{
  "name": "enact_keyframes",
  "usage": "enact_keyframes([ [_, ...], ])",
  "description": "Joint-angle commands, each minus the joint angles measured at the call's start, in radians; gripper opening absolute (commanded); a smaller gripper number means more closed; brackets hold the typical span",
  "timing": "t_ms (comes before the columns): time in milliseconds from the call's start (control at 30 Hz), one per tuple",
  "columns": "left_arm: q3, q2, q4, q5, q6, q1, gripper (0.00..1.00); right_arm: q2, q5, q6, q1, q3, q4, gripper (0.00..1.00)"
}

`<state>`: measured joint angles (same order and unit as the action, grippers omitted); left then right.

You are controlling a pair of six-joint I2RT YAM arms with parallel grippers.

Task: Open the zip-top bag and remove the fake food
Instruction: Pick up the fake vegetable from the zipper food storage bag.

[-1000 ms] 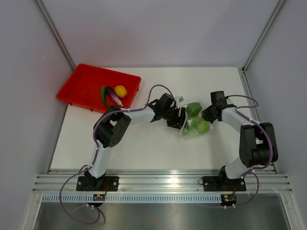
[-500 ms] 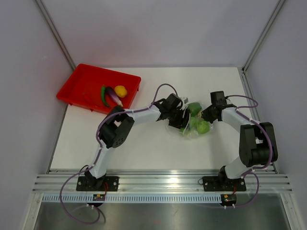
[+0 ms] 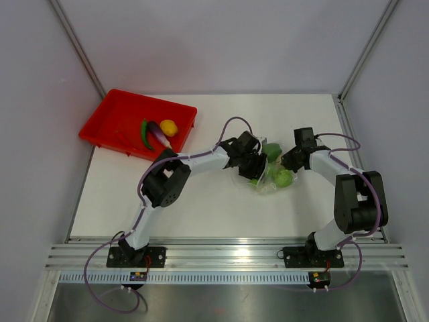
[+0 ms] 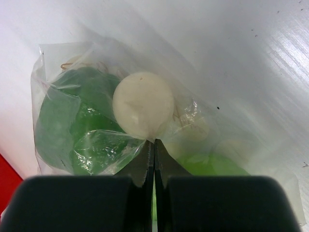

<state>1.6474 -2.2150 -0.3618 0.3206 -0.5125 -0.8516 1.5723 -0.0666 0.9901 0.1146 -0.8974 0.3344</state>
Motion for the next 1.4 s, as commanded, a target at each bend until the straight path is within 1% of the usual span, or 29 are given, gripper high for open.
enact_keyframes([
  [0,0.009,0.011,-0.022,-0.026,0.02,0.0,0.4,0.002,-0.015,-0.01,-0.004,-0.035,-0.008,0.0],
  [100,-0.009,0.034,-0.014,-0.028,0.005,0.011,0.38,-0.001,-0.096,0.024,-0.006,-0.049,0.05,0.0],
  [167,-0.055,0.066,0.026,-0.008,-0.02,0.029,0.38,-0.011,-0.149,0.056,-0.006,-0.052,0.09,0.0],
  [333,-0.138,0.127,0.086,0.02,-0.057,0.075,0.37,-0.064,-0.217,0.145,-0.032,0.0,0.116,0.0],
  [467,-0.19,0.173,0.118,0.031,-0.072,0.097,0.37,-0.145,-0.292,0.196,-0.043,0.055,0.1,0.0],
  [567,-0.192,0.19,0.113,0.052,-0.069,0.108,0.36,-0.17,-0.329,0.217,-0.044,0.072,0.103,0.0],
  [733,-0.189,0.219,0.089,0.083,-0.066,0.126,0.36,-0.158,-0.348,0.225,-0.044,0.055,0.13,0.0],
  [800,-0.172,0.236,0.022,0.052,-0.043,0.129,0.36,-0.147,-0.348,0.219,-0.044,0.051,0.132,0.0],
  [900,-0.15,0.261,-0.063,-0.078,-0.021,0.134,0.36,-0.136,-0.351,0.213,-0.044,0.04,0.146,0.0],
  [1000,-0.13,0.267,-0.136,-0.152,-0.001,0.157,0.38,-0.135,-0.355,0.208,-0.044,0.034,0.149,0.0],
  [1100,-0.118,0.259,-0.178,-0.15,0.008,0.192,0.37,-0.141,-0.355,0.206,-0.044,0.037,0.141,0.0],
  [1167,-0.097,0.264,-0.235,-0.182,0.023,0.197,0.37,-0.143,-0.349,0.202,-0.044,0.04,0.137,0.0],
  [1200,-0.095,0.282,-0.252,-0.257,0.025,0.197,0.37,-0.143,-0.346,0.199,-0.044,0.04,0.134,0.0],
  [1233,-0.124,0.323,-0.259,-0.296,0.003,0.198,0.37,-0.14,-0.34,0.197,-0.044,0.038,0.129,0.0],
  [1267,-0.15,0.324,-0.238,-0.317,-0.001,0.201,0.37,-0.138,-0.335,0.193,-0.044,0.038,0.129,0.0],
  [1300,-0.17,0.372,-0.214,-0.316,-0.007,0.212,0.37,-0.136,-0.329,0.188,-0.044,0.037,0.123,0.0],
  [1367,-0.208,0.405,-0.175,-0.316,-0.02,0.226,0.37,-0.132,-0.323,0.183,-0.046,0.035,0.121,0.0],
])
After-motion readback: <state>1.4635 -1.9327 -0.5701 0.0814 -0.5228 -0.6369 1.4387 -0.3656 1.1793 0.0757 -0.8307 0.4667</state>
